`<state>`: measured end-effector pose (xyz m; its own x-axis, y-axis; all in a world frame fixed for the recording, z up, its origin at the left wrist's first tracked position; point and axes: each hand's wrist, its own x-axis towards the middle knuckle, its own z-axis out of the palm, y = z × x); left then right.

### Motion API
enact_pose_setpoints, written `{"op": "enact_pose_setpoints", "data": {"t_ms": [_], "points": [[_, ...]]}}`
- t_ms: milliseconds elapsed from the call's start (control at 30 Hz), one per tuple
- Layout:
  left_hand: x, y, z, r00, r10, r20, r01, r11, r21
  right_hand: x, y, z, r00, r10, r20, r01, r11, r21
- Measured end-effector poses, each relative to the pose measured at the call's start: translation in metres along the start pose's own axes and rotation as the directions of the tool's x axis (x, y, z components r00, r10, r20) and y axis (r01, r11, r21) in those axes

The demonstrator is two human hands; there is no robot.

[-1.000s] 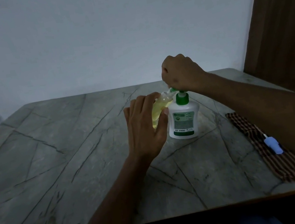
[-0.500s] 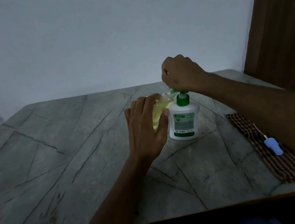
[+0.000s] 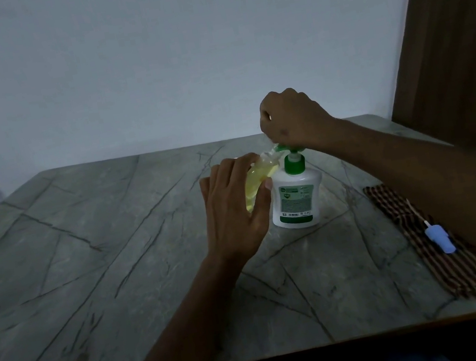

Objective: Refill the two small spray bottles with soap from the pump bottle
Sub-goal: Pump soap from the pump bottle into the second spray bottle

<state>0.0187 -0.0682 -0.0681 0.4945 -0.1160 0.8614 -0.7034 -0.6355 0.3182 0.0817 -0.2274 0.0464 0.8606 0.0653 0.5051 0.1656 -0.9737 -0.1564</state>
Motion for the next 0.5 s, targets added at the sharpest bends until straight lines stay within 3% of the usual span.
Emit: {"op": "enact_pose_setpoints", "data": {"t_ms": [500], "points": [[0.0003,-0.0009,0.0001,1.000,0.009,-0.011,-0.009,1.000,-0.005,-0.0003,-0.0010,0.0014,1.000,0.009,0.012,-0.009,0.999,0.049]]}}
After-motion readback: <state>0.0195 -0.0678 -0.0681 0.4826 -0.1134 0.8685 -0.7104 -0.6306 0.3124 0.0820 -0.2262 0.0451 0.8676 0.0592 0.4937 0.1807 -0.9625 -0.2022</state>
